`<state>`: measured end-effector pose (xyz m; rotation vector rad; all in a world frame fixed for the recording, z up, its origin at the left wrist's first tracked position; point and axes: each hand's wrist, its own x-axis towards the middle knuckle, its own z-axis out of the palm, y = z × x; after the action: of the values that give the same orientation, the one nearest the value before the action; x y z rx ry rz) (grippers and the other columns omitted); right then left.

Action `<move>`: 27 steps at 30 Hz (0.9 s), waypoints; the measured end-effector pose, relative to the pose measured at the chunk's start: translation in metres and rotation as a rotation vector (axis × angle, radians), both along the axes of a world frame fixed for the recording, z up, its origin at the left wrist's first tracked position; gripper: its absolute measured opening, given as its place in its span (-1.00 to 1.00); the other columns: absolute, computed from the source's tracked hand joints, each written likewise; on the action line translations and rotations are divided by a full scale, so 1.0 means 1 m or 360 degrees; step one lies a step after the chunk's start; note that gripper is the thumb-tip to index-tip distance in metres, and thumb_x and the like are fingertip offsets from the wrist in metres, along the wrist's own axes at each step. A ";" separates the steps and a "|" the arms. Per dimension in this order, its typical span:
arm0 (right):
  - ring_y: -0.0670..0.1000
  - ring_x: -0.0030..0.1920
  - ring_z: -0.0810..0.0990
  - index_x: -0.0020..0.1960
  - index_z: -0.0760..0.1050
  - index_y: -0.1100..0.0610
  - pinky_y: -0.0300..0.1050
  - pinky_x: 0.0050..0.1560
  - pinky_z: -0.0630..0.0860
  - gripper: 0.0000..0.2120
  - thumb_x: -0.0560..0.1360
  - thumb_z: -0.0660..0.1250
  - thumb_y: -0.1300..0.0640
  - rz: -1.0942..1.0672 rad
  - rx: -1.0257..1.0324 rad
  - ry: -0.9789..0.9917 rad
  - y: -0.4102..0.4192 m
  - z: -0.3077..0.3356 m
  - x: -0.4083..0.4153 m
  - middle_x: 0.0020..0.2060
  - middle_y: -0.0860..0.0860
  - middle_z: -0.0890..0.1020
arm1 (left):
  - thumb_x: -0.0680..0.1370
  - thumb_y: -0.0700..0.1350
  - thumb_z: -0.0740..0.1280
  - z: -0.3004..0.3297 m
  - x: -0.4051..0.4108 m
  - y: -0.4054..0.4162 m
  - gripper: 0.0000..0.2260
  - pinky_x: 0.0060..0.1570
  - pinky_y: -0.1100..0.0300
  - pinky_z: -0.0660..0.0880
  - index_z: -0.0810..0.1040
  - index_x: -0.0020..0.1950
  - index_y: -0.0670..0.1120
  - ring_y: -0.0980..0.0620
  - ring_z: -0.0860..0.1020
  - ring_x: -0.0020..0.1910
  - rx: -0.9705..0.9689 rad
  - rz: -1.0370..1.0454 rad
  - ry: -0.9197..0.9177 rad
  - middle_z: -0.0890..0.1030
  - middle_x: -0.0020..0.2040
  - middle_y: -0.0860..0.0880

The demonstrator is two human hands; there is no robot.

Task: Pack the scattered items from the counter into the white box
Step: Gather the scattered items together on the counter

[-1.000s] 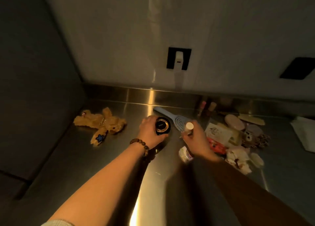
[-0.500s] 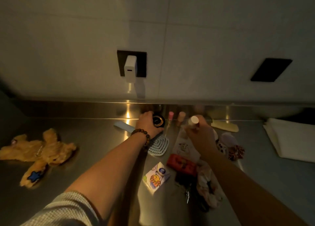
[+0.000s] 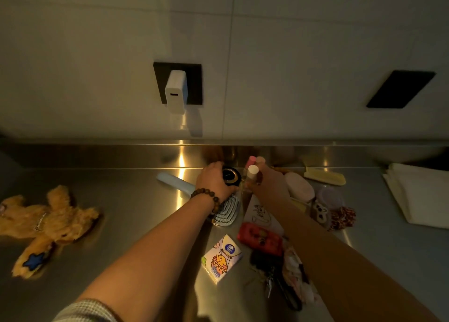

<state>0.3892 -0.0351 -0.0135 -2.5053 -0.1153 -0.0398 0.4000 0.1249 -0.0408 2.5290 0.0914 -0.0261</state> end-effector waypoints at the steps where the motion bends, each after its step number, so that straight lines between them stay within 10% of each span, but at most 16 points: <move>1: 0.01 -0.13 0.60 0.24 0.41 0.13 -0.23 -0.24 0.39 -0.66 0.51 0.32 0.04 0.0006 -0.0009 -0.0008 0.000 0.000 0.001 -0.11 0.05 0.65 | 0.27 0.10 0.53 0.001 0.001 -0.001 -0.34 0.10 0.08 0.42 0.40 0.28 -0.07 -0.08 0.46 0.17 0.0004 -0.0007 0.0006 0.49 0.19 -0.07; 13: 0.00 -0.11 0.55 0.17 0.43 0.08 -0.11 -0.17 0.43 -0.55 0.35 0.50 0.06 -0.0057 0.0150 0.0101 -0.010 0.014 -0.010 -0.18 -0.09 0.53 | 0.31 0.21 0.47 0.014 -0.010 0.005 -0.43 0.03 0.07 0.49 0.42 0.18 -0.03 -0.05 0.52 0.05 0.0045 -0.0025 0.0005 0.50 0.12 -0.05; 27: 0.00 0.16 0.48 0.28 0.42 0.13 -0.17 0.16 0.39 -0.57 0.45 0.40 0.08 0.0313 0.0230 -0.0208 0.065 0.048 -0.088 0.19 0.05 0.48 | 0.50 0.16 0.25 0.054 -0.125 0.092 -0.39 0.38 0.06 0.21 0.24 0.46 -0.09 -0.06 0.29 0.40 0.0177 0.0102 -0.0365 0.35 0.43 -0.09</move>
<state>0.3014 0.0300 0.0341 -2.3349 -0.3982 -0.1261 0.2754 0.2170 0.0132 2.6185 0.0838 0.3019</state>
